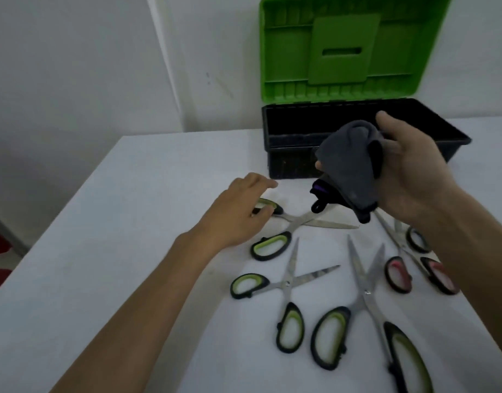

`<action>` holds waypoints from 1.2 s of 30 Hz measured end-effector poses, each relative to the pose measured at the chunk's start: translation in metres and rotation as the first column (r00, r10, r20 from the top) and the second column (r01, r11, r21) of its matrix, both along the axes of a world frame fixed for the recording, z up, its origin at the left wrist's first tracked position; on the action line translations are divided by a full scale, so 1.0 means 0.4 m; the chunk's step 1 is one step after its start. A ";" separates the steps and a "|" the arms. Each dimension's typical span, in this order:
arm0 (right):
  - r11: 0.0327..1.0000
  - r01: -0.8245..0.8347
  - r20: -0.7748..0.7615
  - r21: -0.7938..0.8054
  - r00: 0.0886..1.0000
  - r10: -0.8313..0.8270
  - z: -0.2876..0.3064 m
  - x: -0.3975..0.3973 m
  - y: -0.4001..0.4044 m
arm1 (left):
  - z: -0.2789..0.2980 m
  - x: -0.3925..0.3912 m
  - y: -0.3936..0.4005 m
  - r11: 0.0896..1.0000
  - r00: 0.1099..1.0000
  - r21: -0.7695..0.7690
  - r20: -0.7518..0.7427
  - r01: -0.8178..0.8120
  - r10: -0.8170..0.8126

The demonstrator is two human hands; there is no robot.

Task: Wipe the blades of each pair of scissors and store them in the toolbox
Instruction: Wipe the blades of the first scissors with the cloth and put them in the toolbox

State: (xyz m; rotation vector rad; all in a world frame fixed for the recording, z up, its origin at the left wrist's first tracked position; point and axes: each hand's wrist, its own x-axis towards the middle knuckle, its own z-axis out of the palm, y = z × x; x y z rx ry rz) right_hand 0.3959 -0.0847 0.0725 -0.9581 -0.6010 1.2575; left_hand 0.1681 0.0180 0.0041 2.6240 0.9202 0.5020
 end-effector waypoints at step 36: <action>0.949 -0.075 0.869 0.305 0.430 -0.245 -0.082 0.016 0.059 | -0.049 0.086 -0.025 0.840 0.837 -0.540 0.486 0.063 0.249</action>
